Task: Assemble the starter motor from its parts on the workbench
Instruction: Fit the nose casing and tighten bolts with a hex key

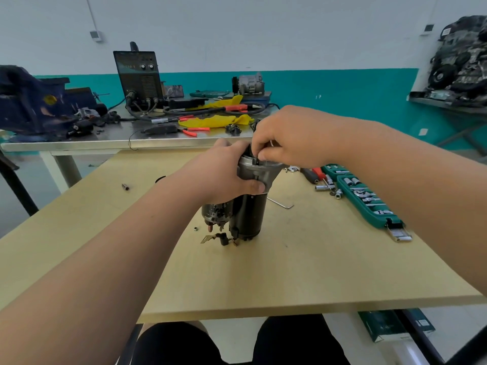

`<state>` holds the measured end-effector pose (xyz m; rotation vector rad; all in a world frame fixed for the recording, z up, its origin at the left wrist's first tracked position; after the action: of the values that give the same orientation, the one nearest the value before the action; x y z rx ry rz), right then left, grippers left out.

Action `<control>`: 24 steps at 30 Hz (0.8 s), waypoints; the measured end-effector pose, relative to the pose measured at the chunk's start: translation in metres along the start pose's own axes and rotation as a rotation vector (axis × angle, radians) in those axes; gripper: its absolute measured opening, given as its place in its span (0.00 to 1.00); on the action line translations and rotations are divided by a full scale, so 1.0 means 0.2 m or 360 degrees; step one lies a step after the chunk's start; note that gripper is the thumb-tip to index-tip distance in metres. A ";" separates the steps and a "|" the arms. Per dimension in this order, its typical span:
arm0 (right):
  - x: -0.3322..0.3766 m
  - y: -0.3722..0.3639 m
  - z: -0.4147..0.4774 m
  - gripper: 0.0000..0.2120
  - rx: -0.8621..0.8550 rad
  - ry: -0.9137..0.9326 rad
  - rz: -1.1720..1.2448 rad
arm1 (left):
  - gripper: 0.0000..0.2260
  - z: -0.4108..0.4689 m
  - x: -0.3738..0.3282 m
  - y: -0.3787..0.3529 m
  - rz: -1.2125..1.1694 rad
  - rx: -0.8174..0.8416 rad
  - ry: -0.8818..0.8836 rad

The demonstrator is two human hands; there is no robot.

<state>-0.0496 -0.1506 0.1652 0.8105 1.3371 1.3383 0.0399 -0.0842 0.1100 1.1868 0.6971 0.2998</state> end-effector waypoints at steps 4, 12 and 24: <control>0.00 0.01 0.00 0.07 -0.0019 -0.0010 0.0134 | 0.29 -0.01 0.00 0.00 -0.0012 0.0035 -0.0015; -0.02 0.01 0.03 0.08 0.0037 -0.0228 0.0228 | 0.30 -0.01 -0.01 -0.01 0.0014 -0.0003 0.0053; -0.04 0.01 0.05 0.10 0.0220 -0.0591 0.0067 | 0.30 -0.06 -0.06 -0.06 0.0197 -0.0252 0.0443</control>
<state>-0.0389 -0.1547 0.1691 1.1264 1.1292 1.0703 0.0215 -0.0855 0.1012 1.0488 0.8260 0.6217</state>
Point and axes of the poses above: each hand's wrist, its own z-axis towards the middle knuckle, its own y-axis out of the back of the hand, x = y × z, the point moved 6 cm from there along z, towards the middle knuckle, and after that the axes turned 12 degrees about y, right-handed, at the moved point
